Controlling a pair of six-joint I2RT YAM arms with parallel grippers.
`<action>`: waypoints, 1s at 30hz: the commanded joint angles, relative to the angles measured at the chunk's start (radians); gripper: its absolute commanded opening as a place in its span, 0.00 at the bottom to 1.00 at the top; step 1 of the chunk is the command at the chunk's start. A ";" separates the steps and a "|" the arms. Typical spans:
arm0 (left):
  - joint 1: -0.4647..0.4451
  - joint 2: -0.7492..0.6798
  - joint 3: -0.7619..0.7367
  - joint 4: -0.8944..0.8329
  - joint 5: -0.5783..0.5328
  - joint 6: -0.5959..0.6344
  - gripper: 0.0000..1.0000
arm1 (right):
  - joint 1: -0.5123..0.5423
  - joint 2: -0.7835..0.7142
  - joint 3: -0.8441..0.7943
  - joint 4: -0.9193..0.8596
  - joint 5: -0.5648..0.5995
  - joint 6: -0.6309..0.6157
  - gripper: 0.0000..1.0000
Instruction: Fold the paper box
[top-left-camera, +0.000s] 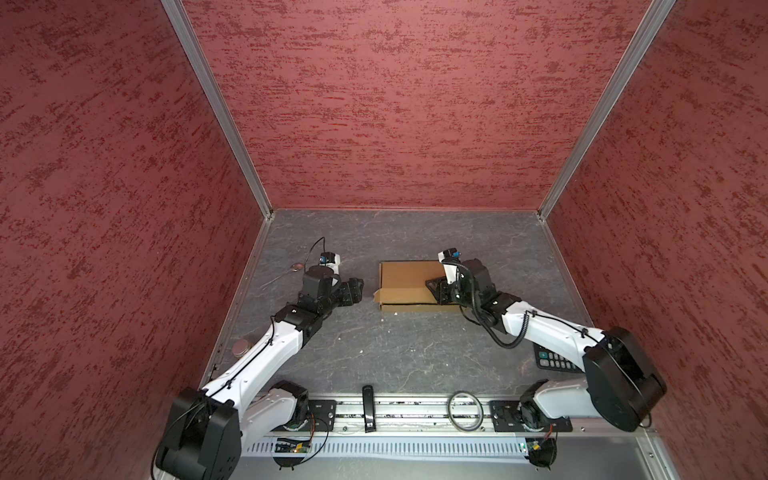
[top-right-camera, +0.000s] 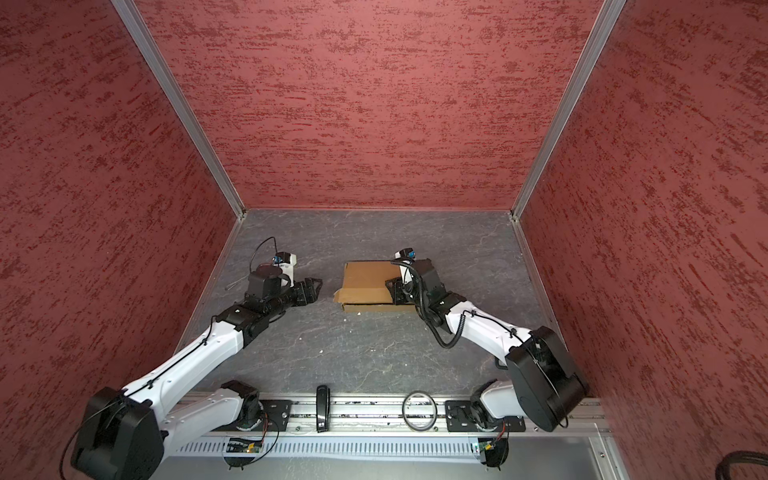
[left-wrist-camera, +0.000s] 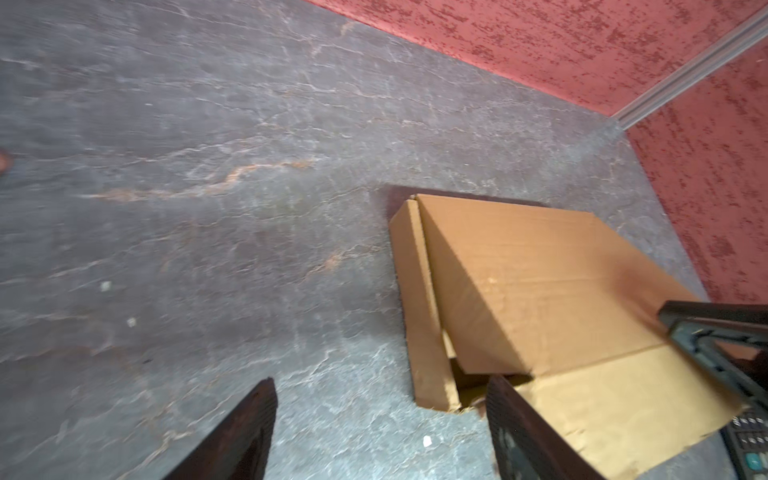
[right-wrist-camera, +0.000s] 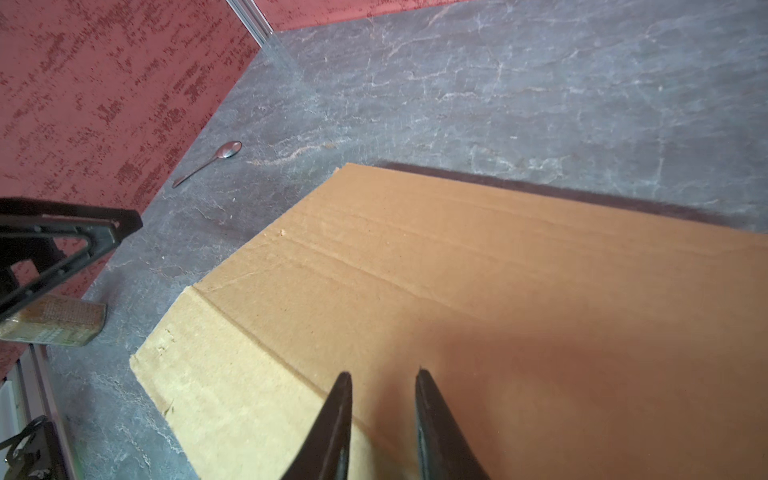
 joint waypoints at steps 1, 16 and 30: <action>0.010 0.064 0.035 0.069 0.100 -0.002 0.80 | 0.010 0.013 -0.016 0.035 0.033 0.002 0.28; -0.012 0.309 0.074 0.218 0.188 -0.048 0.79 | 0.017 0.030 -0.112 0.133 0.028 0.036 0.28; -0.040 0.464 0.110 0.307 0.213 -0.058 0.73 | 0.020 0.056 -0.148 0.180 0.032 0.054 0.27</action>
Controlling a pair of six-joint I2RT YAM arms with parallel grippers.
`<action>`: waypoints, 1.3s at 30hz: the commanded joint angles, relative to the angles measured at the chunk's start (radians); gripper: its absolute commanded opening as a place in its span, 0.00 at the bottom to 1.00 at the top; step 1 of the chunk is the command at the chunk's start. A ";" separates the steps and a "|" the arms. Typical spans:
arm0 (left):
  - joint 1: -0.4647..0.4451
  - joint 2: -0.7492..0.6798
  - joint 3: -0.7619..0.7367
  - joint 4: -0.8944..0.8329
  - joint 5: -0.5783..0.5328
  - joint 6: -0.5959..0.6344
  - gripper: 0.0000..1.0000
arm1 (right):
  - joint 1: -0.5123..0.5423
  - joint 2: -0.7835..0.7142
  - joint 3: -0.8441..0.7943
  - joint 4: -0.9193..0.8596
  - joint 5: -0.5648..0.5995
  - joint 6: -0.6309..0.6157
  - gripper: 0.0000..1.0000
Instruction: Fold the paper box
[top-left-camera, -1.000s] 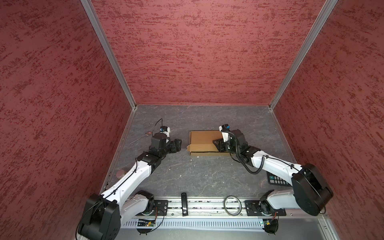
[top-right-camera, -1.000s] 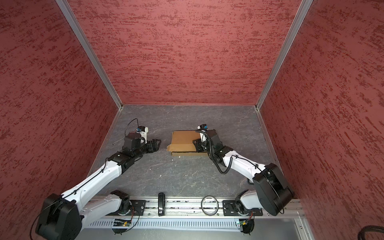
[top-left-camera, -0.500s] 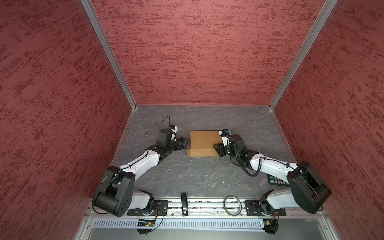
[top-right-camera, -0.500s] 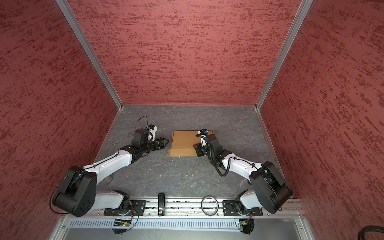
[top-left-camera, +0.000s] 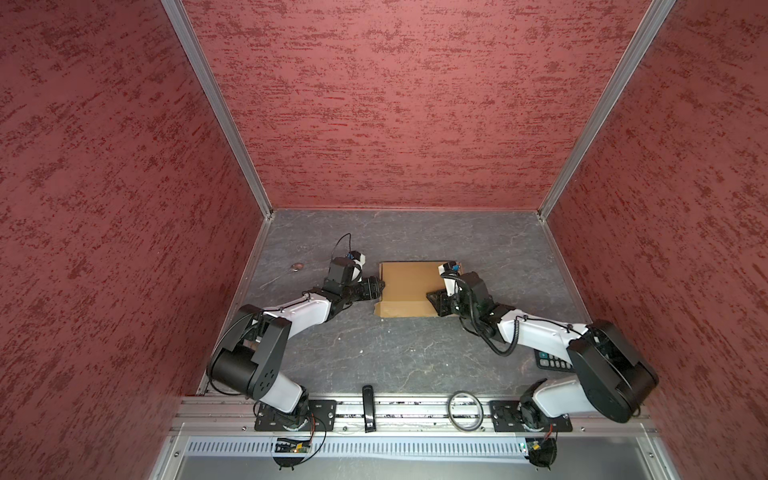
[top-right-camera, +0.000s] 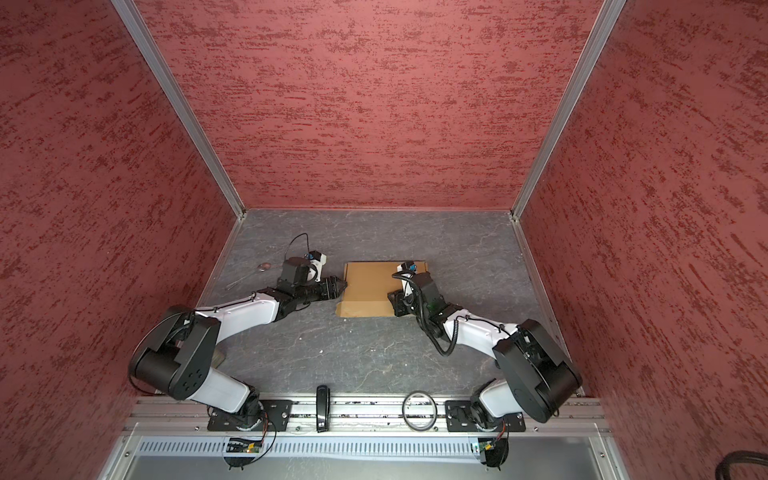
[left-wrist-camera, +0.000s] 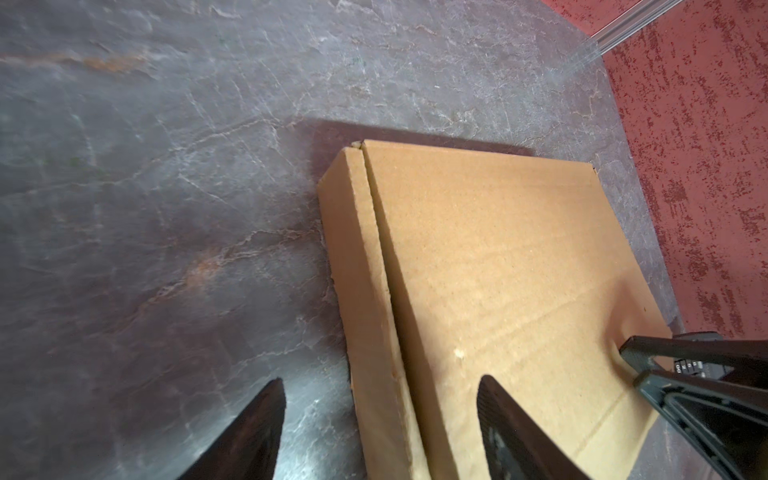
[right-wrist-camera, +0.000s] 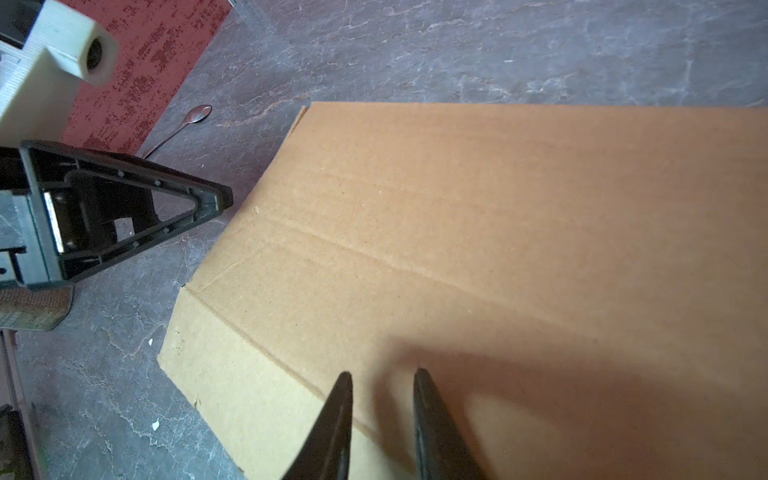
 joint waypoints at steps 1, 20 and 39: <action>-0.005 0.023 0.028 0.049 0.023 -0.006 0.72 | 0.008 0.008 -0.016 0.040 0.023 0.021 0.27; -0.058 0.070 0.059 0.042 0.005 0.002 0.52 | 0.008 0.070 -0.060 0.100 0.037 0.036 0.27; -0.062 0.013 0.097 -0.101 -0.095 0.042 0.32 | 0.009 0.019 0.001 0.009 0.066 0.004 0.28</action>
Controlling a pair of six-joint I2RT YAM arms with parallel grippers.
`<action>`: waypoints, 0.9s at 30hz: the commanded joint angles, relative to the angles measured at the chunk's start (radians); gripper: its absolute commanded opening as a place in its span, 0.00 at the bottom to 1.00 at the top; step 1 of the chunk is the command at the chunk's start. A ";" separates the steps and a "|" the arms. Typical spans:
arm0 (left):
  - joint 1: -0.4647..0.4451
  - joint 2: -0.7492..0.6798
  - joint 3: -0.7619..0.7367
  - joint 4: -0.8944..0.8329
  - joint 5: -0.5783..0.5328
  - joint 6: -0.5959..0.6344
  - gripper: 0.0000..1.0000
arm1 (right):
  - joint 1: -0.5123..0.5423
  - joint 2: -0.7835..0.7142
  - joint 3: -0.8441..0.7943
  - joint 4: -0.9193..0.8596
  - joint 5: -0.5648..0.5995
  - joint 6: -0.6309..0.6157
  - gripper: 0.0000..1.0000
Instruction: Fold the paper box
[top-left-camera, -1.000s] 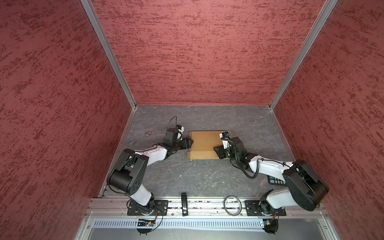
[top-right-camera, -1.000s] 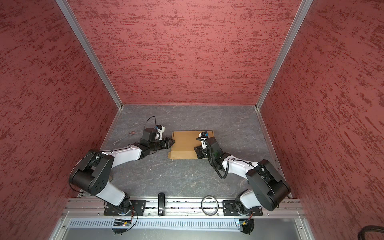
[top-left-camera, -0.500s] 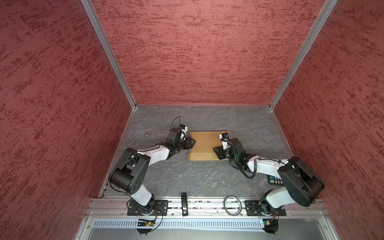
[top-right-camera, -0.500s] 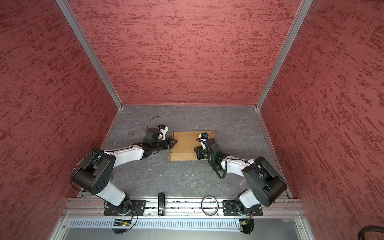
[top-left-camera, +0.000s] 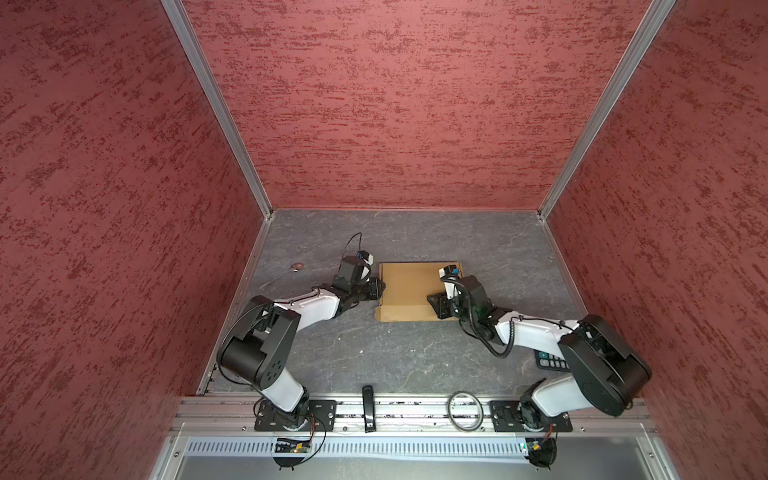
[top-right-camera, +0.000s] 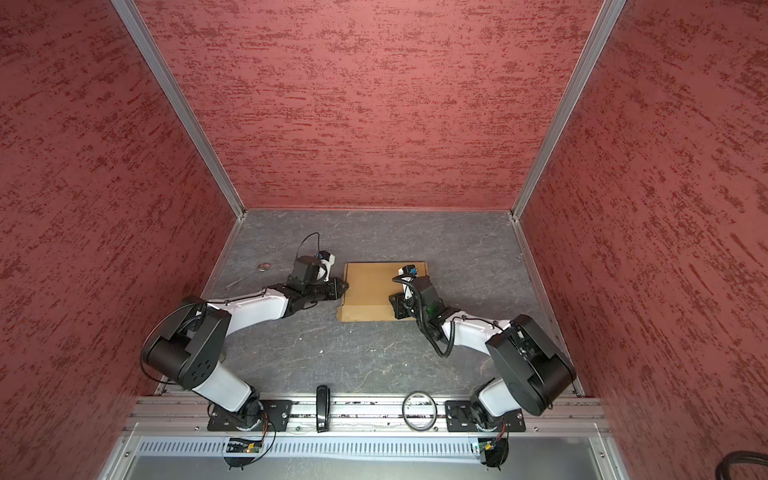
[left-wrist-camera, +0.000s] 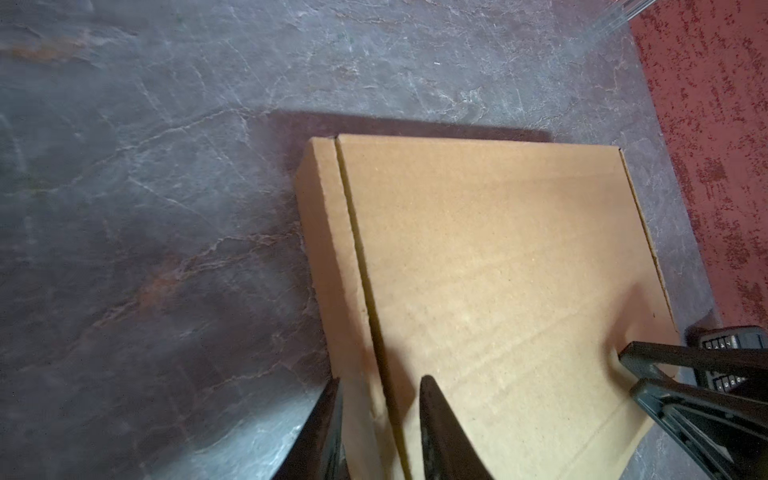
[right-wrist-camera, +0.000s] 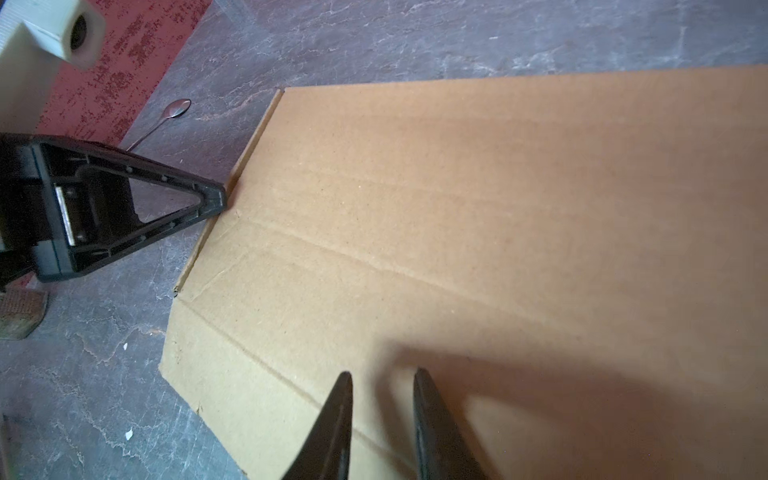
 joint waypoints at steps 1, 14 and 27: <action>-0.001 -0.046 0.038 -0.058 -0.029 0.025 0.31 | 0.007 -0.047 0.033 -0.045 0.041 -0.010 0.28; 0.006 -0.009 0.106 -0.174 -0.068 0.047 0.16 | 0.008 -0.072 0.102 -0.119 0.059 -0.060 0.31; 0.004 0.049 0.121 -0.143 -0.059 0.034 0.22 | 0.006 -0.090 0.109 -0.144 0.077 -0.072 0.33</action>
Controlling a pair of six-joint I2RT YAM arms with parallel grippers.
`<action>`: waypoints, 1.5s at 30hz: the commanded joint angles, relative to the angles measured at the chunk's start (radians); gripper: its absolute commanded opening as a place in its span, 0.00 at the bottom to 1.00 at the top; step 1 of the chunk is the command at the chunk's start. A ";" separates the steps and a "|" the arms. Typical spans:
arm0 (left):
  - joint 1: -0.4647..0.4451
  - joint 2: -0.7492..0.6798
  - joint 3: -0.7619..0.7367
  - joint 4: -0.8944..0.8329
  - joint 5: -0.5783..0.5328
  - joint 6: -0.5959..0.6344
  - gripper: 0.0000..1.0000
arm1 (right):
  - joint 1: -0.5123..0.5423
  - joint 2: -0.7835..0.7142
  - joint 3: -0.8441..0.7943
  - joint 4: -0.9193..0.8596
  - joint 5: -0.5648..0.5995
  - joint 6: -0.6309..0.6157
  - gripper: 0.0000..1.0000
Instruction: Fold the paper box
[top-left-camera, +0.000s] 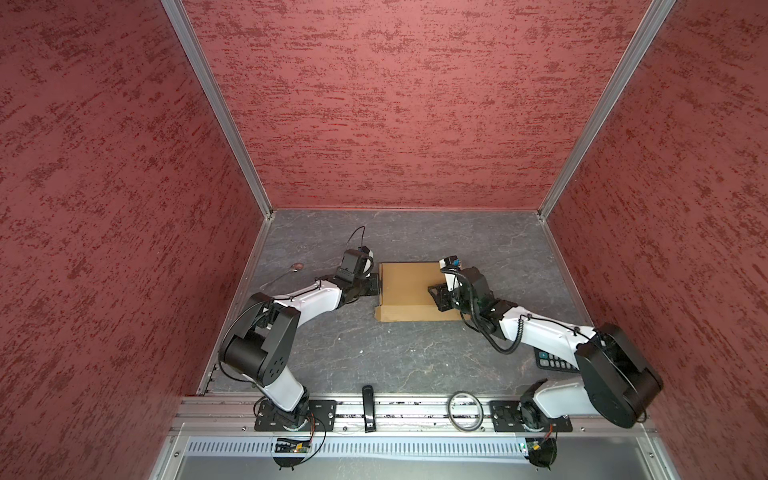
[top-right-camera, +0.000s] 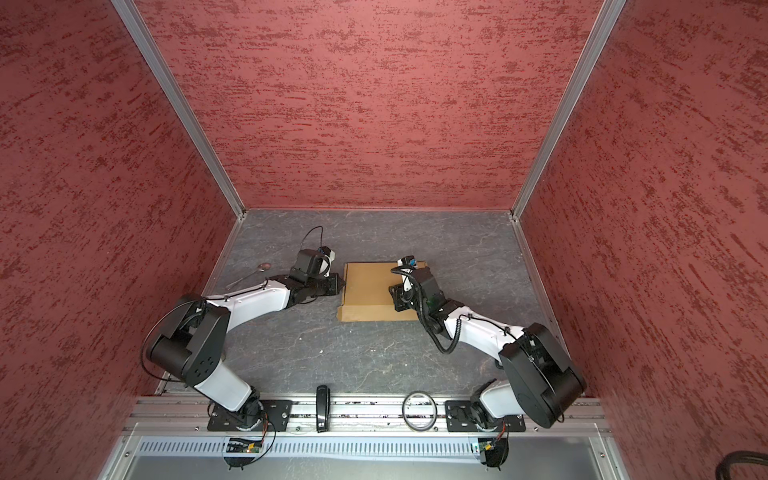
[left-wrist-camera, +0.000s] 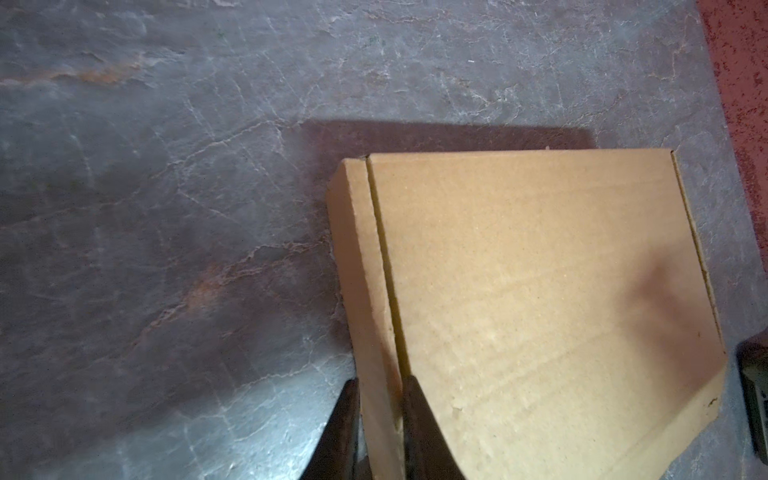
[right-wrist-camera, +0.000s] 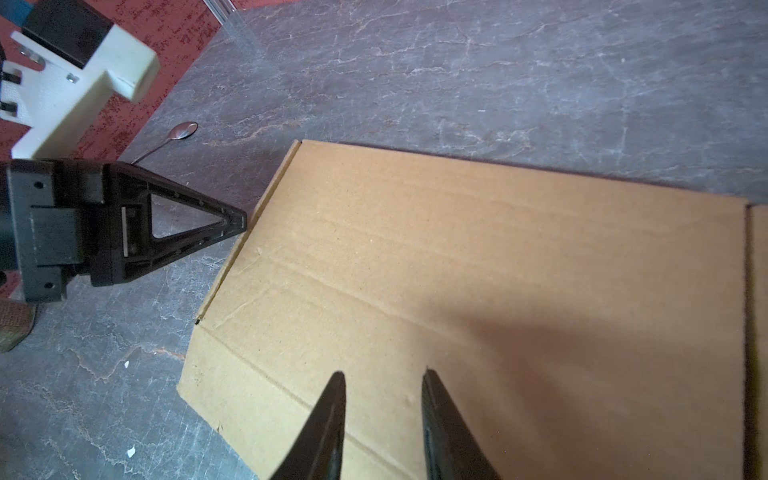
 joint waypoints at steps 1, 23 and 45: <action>0.003 0.018 0.016 0.015 -0.003 0.006 0.22 | 0.005 -0.020 0.022 -0.012 0.030 -0.003 0.33; 0.004 0.073 0.035 0.010 0.000 0.007 0.14 | -0.020 -0.068 0.051 -0.093 0.088 -0.019 0.42; 0.053 0.059 -0.041 0.069 0.019 -0.003 0.11 | -0.264 -0.148 0.042 -0.201 -0.117 0.116 0.69</action>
